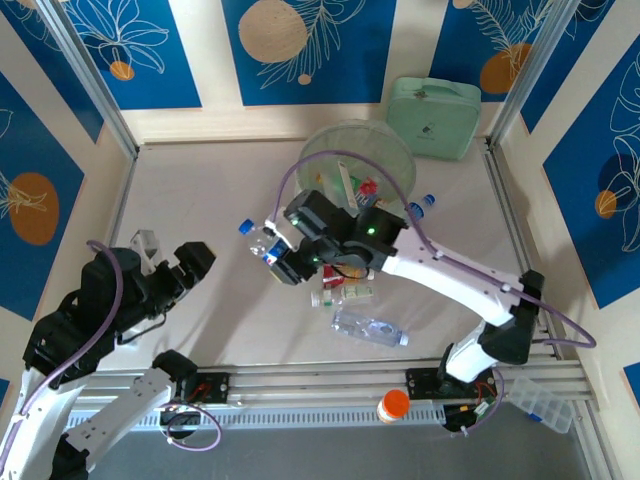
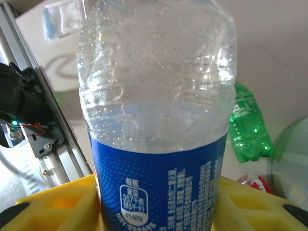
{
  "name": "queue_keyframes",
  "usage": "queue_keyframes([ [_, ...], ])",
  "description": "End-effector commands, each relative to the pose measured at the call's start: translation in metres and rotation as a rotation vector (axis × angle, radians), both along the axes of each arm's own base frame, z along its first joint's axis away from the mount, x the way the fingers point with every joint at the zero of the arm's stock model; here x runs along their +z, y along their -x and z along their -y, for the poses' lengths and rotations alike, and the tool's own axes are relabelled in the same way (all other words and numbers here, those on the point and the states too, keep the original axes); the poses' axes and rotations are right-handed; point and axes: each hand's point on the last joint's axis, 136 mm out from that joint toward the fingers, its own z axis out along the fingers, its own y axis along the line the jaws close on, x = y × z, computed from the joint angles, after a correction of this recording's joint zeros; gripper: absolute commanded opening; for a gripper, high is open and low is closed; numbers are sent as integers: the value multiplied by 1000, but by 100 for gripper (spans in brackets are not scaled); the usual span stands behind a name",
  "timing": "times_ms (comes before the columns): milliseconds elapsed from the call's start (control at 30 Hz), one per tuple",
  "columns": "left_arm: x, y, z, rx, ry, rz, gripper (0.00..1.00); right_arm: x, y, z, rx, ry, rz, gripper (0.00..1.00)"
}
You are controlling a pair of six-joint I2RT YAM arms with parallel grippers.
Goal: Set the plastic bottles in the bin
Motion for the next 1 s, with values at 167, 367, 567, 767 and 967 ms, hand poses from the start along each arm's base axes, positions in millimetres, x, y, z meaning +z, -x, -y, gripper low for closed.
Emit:
queue_keyframes([
  [167, 3, -14, 26, -67, 60, -25, 100, 94, -61, 55, -251, -252, 44, 48],
  [367, -8, -18, 34, -102, 34, -78, 99, 110, -135, 107, -569, -307, 37, 48],
  [567, -19, -17, 39, -134, 12, -116, 100, 71, -186, 150, -818, -209, 10, 49],
  [767, -29, -15, 36, -143, -21, -137, 99, 26, -199, 164, -910, -75, -22, 49],
  [967, -36, -11, 33, -151, -53, -152, 99, -17, -191, 163, -899, 39, -81, 52],
])
